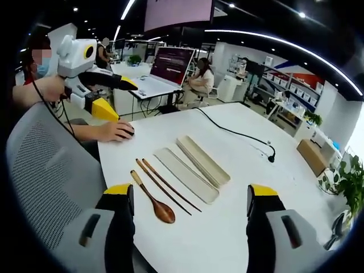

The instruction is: Arrange the utensils inside the cutlery case until each visible utensil rests in its matching compartment.

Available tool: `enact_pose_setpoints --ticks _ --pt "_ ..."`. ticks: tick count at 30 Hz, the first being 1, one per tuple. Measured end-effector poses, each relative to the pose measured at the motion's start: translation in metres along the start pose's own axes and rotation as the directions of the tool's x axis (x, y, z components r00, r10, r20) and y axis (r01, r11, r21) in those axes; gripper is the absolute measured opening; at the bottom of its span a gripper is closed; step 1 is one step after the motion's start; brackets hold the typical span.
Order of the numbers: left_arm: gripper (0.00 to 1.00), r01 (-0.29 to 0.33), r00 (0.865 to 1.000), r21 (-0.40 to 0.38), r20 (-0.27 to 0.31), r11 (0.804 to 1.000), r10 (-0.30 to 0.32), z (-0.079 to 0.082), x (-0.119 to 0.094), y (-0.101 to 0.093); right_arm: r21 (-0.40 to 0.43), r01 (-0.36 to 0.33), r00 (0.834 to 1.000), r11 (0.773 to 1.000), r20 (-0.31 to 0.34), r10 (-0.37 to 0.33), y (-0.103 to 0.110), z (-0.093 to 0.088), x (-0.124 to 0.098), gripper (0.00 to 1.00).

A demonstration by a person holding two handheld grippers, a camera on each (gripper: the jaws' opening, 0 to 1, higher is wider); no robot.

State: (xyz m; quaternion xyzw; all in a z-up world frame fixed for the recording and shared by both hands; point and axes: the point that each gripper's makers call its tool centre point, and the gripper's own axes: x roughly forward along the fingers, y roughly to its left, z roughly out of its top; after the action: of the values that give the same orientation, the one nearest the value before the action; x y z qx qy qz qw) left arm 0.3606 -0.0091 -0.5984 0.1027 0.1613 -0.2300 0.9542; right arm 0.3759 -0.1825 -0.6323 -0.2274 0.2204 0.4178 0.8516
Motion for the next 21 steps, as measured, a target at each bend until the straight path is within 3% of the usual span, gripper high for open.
enact_pose_setpoints --ticks 21 --pt "0.73 -0.001 1.0 -0.003 0.0 1.0 0.001 -0.0001 -0.0003 0.0 -0.049 -0.04 0.999 0.998 -0.027 0.039 0.0052 0.0003 0.0062 0.78"
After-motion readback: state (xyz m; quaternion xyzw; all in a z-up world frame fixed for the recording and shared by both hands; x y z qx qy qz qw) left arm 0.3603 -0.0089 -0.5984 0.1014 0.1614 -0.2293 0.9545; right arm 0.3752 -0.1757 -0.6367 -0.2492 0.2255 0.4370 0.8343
